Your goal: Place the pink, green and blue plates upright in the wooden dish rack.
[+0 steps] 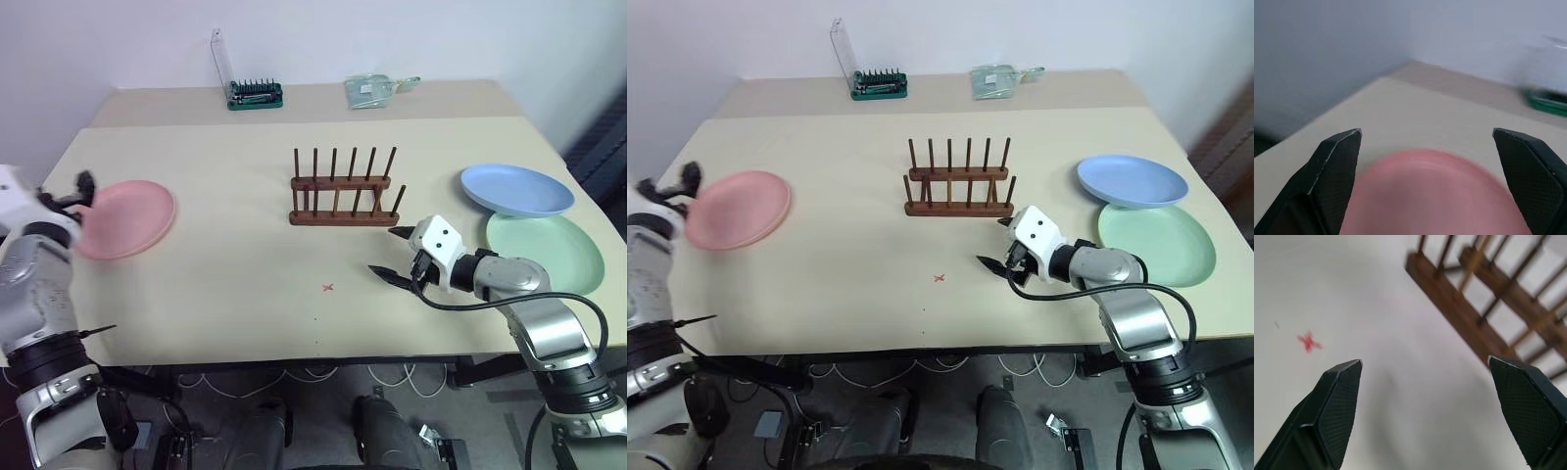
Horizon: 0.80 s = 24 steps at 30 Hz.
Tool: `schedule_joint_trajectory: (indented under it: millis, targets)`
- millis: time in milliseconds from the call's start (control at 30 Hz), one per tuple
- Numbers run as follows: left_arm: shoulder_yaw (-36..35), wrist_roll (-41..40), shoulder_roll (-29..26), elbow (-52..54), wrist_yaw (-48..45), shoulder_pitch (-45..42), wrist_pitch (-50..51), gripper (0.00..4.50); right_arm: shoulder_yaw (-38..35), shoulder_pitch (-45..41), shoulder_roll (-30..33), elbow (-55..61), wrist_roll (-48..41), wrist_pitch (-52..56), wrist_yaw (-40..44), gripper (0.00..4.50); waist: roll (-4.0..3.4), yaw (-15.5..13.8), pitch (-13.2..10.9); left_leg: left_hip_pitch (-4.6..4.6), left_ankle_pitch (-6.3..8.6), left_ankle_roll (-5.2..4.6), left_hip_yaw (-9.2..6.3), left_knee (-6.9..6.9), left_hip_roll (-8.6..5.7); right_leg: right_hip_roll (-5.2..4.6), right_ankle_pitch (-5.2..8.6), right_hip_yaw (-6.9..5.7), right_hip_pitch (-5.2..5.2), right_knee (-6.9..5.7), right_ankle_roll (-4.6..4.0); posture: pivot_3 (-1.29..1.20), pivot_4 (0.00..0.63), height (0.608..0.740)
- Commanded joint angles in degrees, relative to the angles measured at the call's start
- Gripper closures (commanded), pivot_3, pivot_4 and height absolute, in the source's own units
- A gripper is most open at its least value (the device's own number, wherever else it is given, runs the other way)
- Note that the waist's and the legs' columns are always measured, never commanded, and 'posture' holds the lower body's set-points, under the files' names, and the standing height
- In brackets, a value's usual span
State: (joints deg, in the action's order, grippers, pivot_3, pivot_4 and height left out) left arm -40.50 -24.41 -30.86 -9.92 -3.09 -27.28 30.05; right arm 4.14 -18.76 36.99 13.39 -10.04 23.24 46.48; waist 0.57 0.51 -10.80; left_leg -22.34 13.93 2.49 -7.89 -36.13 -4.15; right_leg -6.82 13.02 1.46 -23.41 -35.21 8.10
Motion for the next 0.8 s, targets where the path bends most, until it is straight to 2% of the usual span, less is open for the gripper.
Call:
schedule_joint_trajectory:
  millis: [33,200,367,467,667,700,800]
  targets:
    - [-2.02,-1.74,0.42,0.83,5.10,1.15,7.83,0.03,0.30,-1.84,-0.66,0.01,-0.10,-1.75,0.18,0.20,0.12,-0.03,0.03,0.00,0.00,0.00,-0.01,0.00,0.00,0.00,0.00,-0.02,0.01,0.00,0.00,0.00,0.150,0.740]
    - [-0.96,-2.40,0.57,-0.59,6.11,2.05,14.29,0.03,0.46,-2.14,-0.85,-0.87,0.39,-2.77,-0.09,0.20,0.37,0.22,0.01,-0.01,-0.02,0.03,-0.03,0.01,0.01,0.02,-0.01,-0.03,-0.02,-0.02,-0.02,0.00,0.150,0.740]
    - [-4.42,-4.01,1.69,-6.54,10.43,-1.10,15.39,0.03,-0.25,-1.15,-0.04,-0.01,0.48,-2.96,-0.60,0.20,0.37,0.33,0.02,0.00,-0.03,0.07,-0.03,0.05,0.03,0.03,-0.01,-0.03,-0.05,-0.04,-0.03,0.00,0.150,0.740]
    - [-4.77,-4.09,1.50,-9.61,11.39,-2.93,14.39,1.30,-0.65,-0.36,0.29,0.88,0.62,-2.95,-1.08,0.18,0.40,0.25,0.03,0.00,-0.04,0.08,-0.02,0.05,0.02,0.02,-0.01,-0.03,-0.04,-0.02,-0.03,0.00,0.150,0.740]
    - [-4.71,-4.00,1.05,-11.81,12.61,-4.12,12.44,4.39,-1.02,0.71,0.64,1.95,0.82,-3.14,-1.86,0.18,0.42,0.28,0.04,-0.01,-0.04,0.09,-0.02,0.05,0.02,0.02,-0.01,-0.03,-0.05,-0.03,-0.03,0.00,0.150,0.740]
    - [-4.61,-4.08,1.05,-11.93,12.61,-4.20,12.12,4.46,-1.01,0.77,0.67,2.03,0.82,-3.17,-1.94,0.18,0.39,0.25,0.06,0.00,-0.04,0.09,-0.02,0.06,0.03,0.02,-0.02,-0.03,-0.05,-0.04,-0.03,0.00,0.150,0.740]
    - [-2.29,-4.11,2.81,-7.20,9.16,-6.46,2.96,4.46,-1.11,-0.44,0.37,2.06,1.88,-4.59,-3.27,0.18,0.40,0.28,0.06,0.01,-0.05,0.11,0.01,0.06,0.03,0.02,-0.01,-0.02,-0.05,-0.03,-0.03,0.00,0.150,0.740]
